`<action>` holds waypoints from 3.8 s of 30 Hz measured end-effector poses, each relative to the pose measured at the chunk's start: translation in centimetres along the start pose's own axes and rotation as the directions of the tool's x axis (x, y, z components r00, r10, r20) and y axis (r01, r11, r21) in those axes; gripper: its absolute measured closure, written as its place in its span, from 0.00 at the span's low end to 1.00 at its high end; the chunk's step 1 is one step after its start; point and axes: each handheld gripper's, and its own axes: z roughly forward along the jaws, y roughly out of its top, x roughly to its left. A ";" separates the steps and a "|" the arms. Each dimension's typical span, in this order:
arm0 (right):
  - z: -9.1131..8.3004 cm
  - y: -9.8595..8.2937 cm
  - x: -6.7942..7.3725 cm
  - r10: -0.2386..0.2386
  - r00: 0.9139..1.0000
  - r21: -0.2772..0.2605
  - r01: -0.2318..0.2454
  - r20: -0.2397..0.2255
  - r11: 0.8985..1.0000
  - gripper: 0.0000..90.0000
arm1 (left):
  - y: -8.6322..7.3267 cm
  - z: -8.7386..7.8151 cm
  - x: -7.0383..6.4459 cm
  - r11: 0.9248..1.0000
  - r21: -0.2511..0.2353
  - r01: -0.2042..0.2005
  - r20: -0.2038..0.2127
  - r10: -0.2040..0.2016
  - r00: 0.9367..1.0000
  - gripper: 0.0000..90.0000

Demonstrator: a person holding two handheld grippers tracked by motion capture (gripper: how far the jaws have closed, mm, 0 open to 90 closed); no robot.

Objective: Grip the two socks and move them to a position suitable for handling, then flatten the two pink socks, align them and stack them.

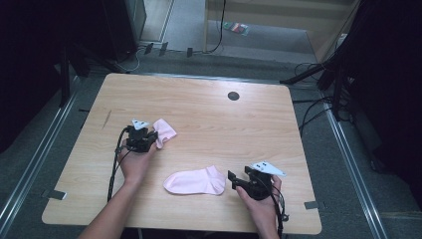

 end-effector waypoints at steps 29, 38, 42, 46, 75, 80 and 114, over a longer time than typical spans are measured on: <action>-0.5 0.2 -0.2 0.045 0.999 -0.042 -0.044 0.017 0.998 0.34 | -0.6 -1.1 -7.4 0.985 0.016 -0.172 0.359 0.155 0.920 0.71; -0.2 1.6 4.7 -0.106 0.992 -0.077 0.101 -0.073 0.992 0.48 | -1.1 -4.2 -3.5 0.997 -0.069 -0.045 0.348 0.066 0.935 0.56; 0.5 2.3 6.4 -0.145 0.985 -0.078 0.138 -0.089 0.987 0.51 | -2.7 -5.3 -1.7 0.994 -0.108 -0.005 0.319 0.039 0.947 0.55; 1.5 3.3 7.5 -0.162 0.984 -0.072 0.157 -0.078 0.985 0.54 | -3.9 -5.4 -0.3 0.993 -0.111 0.035 0.313 0.001 0.950 0.57; 10.0 6.3 12.4 -0.302 0.944 0.081 0.315 -0.135 0.946 0.78 | -5.5 -4.8 1.0 0.997 -0.053 0.056 0.163 -0.046 0.986 0.73; 11.4 5.8 13.6 -0.372 0.916 0.119 0.390 -0.149 0.913 0.73 | -5.5 -4.7 0.9 0.997 -0.058 0.056 0.166 -0.046 0.985 0.73; 5.4 10.8 6.9 -0.149 0.984 -0.064 0.143 -0.094 0.988 0.99 | -5.4 -4.6 0.9 0.997 -0.057 0.047 0.184 -0.036 0.982 0.72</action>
